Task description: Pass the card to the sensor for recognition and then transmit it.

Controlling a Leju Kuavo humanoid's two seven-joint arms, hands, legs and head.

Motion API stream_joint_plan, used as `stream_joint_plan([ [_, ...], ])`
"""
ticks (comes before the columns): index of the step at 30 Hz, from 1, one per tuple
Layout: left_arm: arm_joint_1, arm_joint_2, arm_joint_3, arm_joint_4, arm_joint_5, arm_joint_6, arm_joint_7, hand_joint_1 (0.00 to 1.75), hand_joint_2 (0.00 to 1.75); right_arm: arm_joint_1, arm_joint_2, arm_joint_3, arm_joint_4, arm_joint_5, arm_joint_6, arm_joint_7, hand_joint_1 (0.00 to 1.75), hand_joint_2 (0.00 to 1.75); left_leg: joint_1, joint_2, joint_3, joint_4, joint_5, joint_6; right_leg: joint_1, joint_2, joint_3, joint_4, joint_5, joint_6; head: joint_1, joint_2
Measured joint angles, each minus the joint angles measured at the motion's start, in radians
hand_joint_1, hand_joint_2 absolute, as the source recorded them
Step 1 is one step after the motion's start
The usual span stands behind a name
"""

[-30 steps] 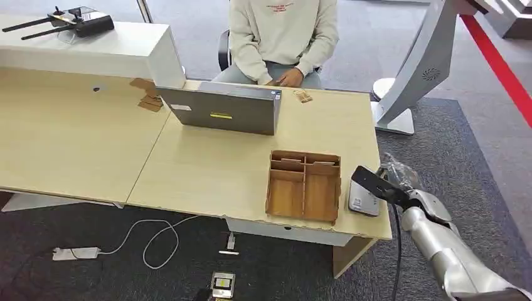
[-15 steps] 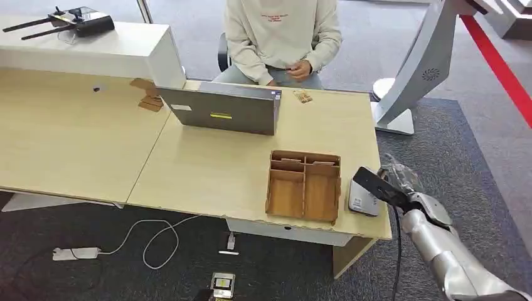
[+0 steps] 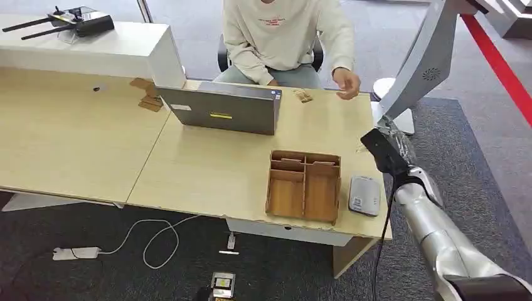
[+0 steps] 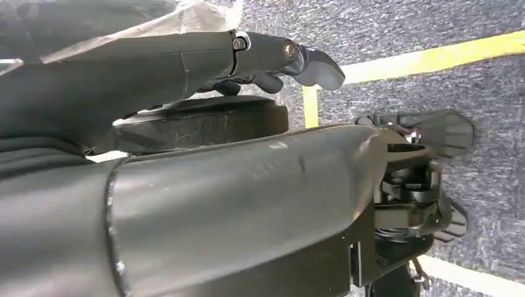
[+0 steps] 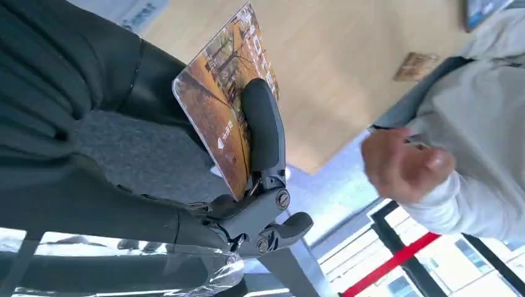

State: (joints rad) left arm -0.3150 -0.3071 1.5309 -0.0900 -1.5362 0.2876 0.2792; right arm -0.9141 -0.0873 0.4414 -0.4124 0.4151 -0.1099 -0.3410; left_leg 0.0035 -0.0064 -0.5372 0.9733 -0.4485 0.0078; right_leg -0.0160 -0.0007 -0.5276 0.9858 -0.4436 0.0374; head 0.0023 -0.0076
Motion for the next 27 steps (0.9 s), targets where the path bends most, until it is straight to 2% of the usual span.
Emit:
stream_joint_plan([
  [7,-0.005,-0.006,0.000,0.000,0.007,0.063,-0.019,0.00,0.00,-0.039,0.068,0.000,-0.004,0.068,0.001,0.034,1.75,1.75,0.000,0.000,0.000,0.000,0.000,0.000,0.000,0.000,0.000,0.000,0.000,0.000,0.000,0.000],
  [13,-0.008,-0.009,0.000,0.000,0.029,0.102,-0.023,0.00,0.00,-0.041,0.109,0.011,-0.003,0.150,-0.047,0.078,1.75,1.75,0.000,0.000,0.000,0.000,0.000,0.000,0.001,0.000,0.000,0.000,0.000,0.000,0.000,0.000],
  [19,-0.008,-0.008,0.000,0.000,0.048,0.114,-0.042,0.00,0.00,-0.041,0.129,0.020,0.003,0.168,-0.056,0.105,1.75,1.75,0.000,0.000,0.000,0.000,0.000,0.000,0.000,0.000,0.000,0.000,0.000,0.000,0.000,0.000],
  [27,-0.006,-0.006,0.000,0.000,0.061,0.119,-0.047,0.00,0.00,-0.041,0.132,0.025,0.007,0.167,-0.060,0.109,1.75,1.75,0.000,0.000,0.000,0.000,0.000,0.000,0.000,0.000,0.000,0.000,0.000,0.000,0.000,0.000],
])
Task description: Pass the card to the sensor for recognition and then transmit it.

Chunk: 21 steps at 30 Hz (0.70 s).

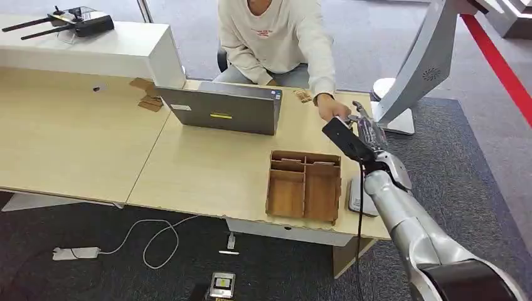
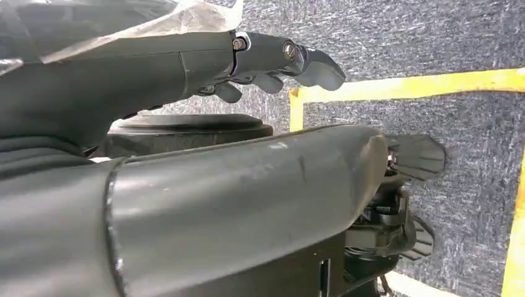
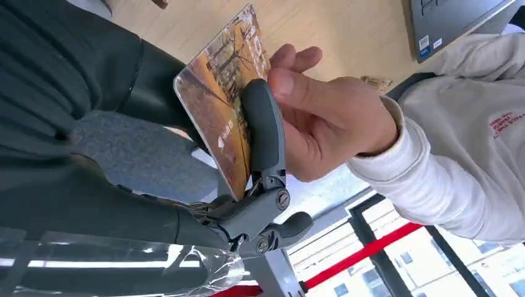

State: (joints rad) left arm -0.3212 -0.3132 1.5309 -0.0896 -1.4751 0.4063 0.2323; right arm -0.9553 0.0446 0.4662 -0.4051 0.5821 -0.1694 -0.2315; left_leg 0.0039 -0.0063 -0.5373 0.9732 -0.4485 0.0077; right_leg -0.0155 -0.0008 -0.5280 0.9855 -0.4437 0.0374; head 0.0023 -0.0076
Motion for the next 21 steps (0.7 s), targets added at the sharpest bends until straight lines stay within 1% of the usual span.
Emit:
stream_joint_plan([
  [4,0.002,0.002,0.000,0.000,0.046,0.009,-0.002,0.00,0.00,0.001,-0.002,0.000,0.004,-0.005,-0.009,0.014,1.75,1.75,0.000,0.000,0.000,0.000,0.000,0.000,0.000,0.000,0.000,0.000,0.000,0.000,0.000,0.000],
  [9,0.012,0.006,0.000,0.000,0.097,0.032,-0.017,0.00,0.00,0.003,-0.018,0.000,0.005,0.002,-0.033,0.032,1.75,1.75,0.000,0.000,0.000,0.000,0.000,0.000,0.000,0.000,-0.001,0.000,0.000,0.000,0.000,0.000],
  [10,0.013,0.007,0.000,0.000,0.101,0.034,-0.019,0.00,0.00,0.004,-0.021,0.000,0.006,0.003,-0.034,0.035,1.68,1.75,0.000,0.000,0.000,0.000,0.000,0.000,0.000,0.000,-0.001,0.000,0.000,0.000,0.000,0.000],
  [11,0.013,0.008,0.000,0.000,0.104,0.034,-0.021,0.00,0.00,0.004,-0.024,0.000,0.006,0.005,-0.035,0.035,0.38,1.75,0.000,0.000,0.000,0.000,0.000,0.000,0.000,0.000,-0.001,0.000,0.000,0.000,0.000,0.000],
  [12,0.014,0.010,0.000,0.000,0.107,0.034,-0.023,0.00,0.00,0.004,-0.027,0.000,0.006,0.005,-0.036,0.035,0.00,1.75,0.000,0.000,0.000,0.000,0.000,0.000,0.000,0.000,-0.001,0.000,0.000,0.000,0.000,0.000],
  [17,0.020,0.014,0.000,0.000,0.123,0.031,-0.032,0.00,0.00,0.011,-0.038,0.000,0.007,0.018,-0.055,0.036,0.00,1.75,0.000,0.000,0.000,0.000,0.000,0.000,0.000,0.000,0.000,0.000,0.000,0.000,0.000,0.000],
  [21,0.031,0.028,0.000,0.000,0.144,-0.011,-0.049,0.00,0.00,0.015,-0.043,0.000,0.002,0.011,-0.097,0.011,0.00,1.75,0.000,0.000,0.000,0.000,0.000,0.000,0.000,0.000,0.000,0.000,0.000,0.000,0.000,0.000],
])
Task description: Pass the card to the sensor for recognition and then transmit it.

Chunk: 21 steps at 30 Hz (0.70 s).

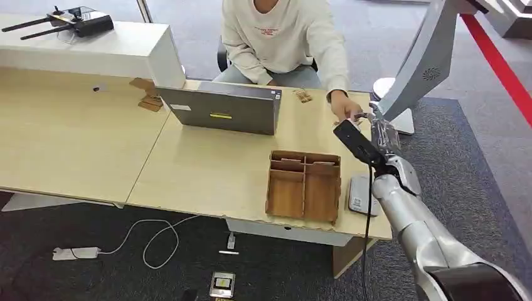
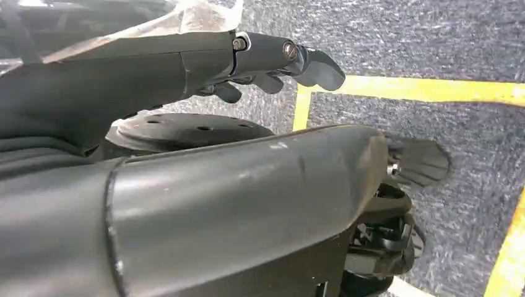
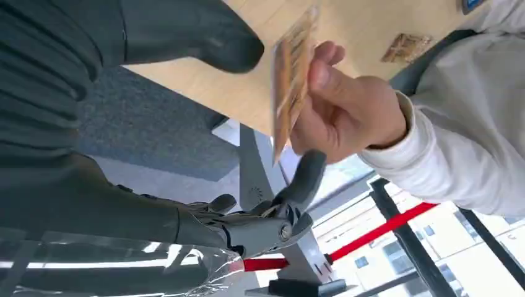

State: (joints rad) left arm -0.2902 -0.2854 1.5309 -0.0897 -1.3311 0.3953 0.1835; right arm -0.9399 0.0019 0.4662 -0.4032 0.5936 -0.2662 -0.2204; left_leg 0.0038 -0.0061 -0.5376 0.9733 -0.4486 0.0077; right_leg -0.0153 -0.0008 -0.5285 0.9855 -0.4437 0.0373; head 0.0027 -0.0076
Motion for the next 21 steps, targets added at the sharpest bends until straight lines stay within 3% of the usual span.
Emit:
stream_joint_plan([
  [4,0.022,0.018,0.000,0.000,0.025,-0.015,-0.017,0.00,0.00,-0.001,-0.006,-0.002,-0.023,-0.024,-0.028,-0.016,0.00,1.75,0.000,0.000,0.000,0.000,0.000,0.000,0.000,0.000,0.000,0.000,0.000,0.000,0.000,0.000],
  [14,0.058,0.047,0.000,0.000,0.086,-0.016,-0.027,0.00,0.00,0.001,-0.053,-0.026,-0.145,-0.066,-0.009,0.018,0.00,1.75,0.000,0.000,0.000,0.000,0.000,0.000,0.000,0.000,0.000,0.000,0.000,0.000,0.000,0.000],
  [18,0.061,0.048,0.000,0.000,0.136,-0.010,-0.016,0.00,0.00,0.025,-0.078,-0.042,-0.214,-0.101,0.045,0.046,0.00,1.75,0.000,0.000,0.000,0.000,0.000,0.000,0.000,0.000,0.000,0.000,0.000,0.000,0.000,0.000],
  [21,0.061,0.046,0.000,0.000,0.188,-0.004,-0.013,0.00,0.00,0.053,-0.103,-0.060,-0.286,-0.143,0.142,0.085,0.00,1.75,0.000,0.000,0.000,0.000,0.000,0.000,0.000,0.000,0.000,0.000,0.000,0.000,0.000,0.000],
])
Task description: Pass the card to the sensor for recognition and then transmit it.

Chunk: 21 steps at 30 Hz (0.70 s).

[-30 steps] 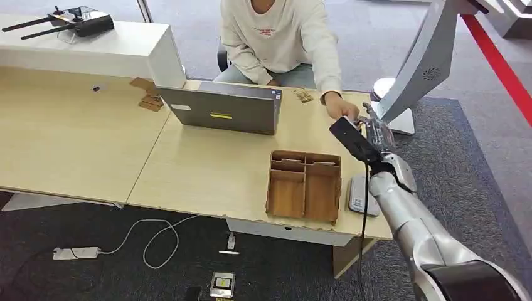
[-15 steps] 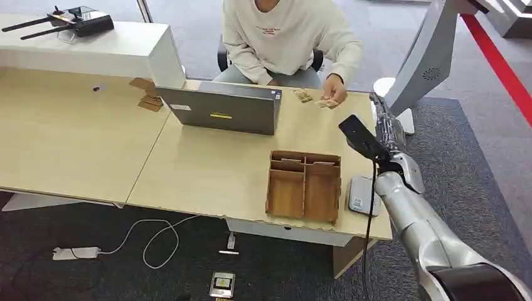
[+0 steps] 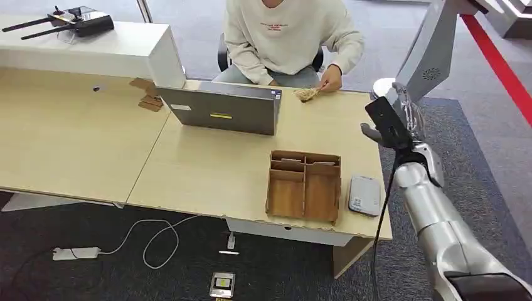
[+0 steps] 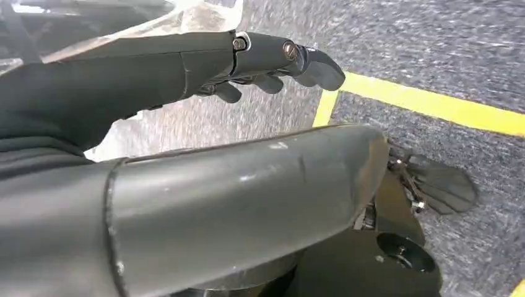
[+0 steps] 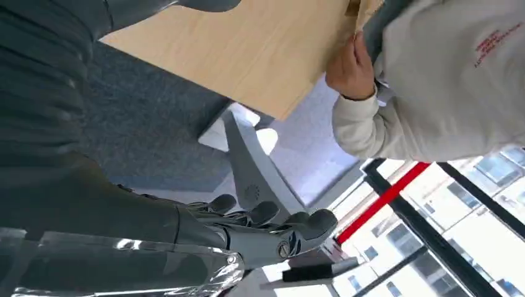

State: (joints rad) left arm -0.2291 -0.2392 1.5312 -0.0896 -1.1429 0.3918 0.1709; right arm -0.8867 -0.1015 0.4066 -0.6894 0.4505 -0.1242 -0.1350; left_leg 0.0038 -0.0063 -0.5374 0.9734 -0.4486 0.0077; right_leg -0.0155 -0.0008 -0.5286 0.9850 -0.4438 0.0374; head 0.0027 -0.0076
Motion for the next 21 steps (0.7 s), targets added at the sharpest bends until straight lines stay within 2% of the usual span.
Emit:
stream_joint_plan([
  [6,0.003,-0.011,0.000,0.000,0.042,0.036,0.001,0.00,0.00,0.049,-0.055,-0.016,-0.131,-0.030,0.185,0.076,0.00,1.75,0.000,0.000,0.000,0.000,0.000,0.000,0.000,0.000,0.000,0.000,0.000,0.000,0.000,0.000],
  [9,-0.002,-0.024,0.000,0.001,0.051,0.042,0.018,0.00,0.00,0.067,-0.064,-0.014,-0.171,-0.009,0.260,0.103,0.00,1.75,0.000,0.001,0.000,0.000,0.000,0.000,0.000,0.000,0.000,0.000,0.000,0.000,0.000,0.000],
  [14,-0.010,-0.035,0.000,0.003,0.043,0.027,0.036,0.00,0.00,0.093,-0.063,-0.004,-0.210,0.015,0.317,0.119,0.00,1.75,0.000,0.000,0.000,0.000,0.000,0.000,0.000,0.000,0.000,0.000,0.000,0.000,0.000,0.000],
  [21,-0.022,-0.040,0.000,0.003,0.001,-0.015,0.038,0.00,0.00,0.100,-0.062,0.005,-0.243,0.038,0.344,0.130,0.00,1.75,0.000,0.000,0.000,0.000,0.000,0.000,0.000,0.000,0.000,0.000,0.000,0.000,0.000,0.000],
])
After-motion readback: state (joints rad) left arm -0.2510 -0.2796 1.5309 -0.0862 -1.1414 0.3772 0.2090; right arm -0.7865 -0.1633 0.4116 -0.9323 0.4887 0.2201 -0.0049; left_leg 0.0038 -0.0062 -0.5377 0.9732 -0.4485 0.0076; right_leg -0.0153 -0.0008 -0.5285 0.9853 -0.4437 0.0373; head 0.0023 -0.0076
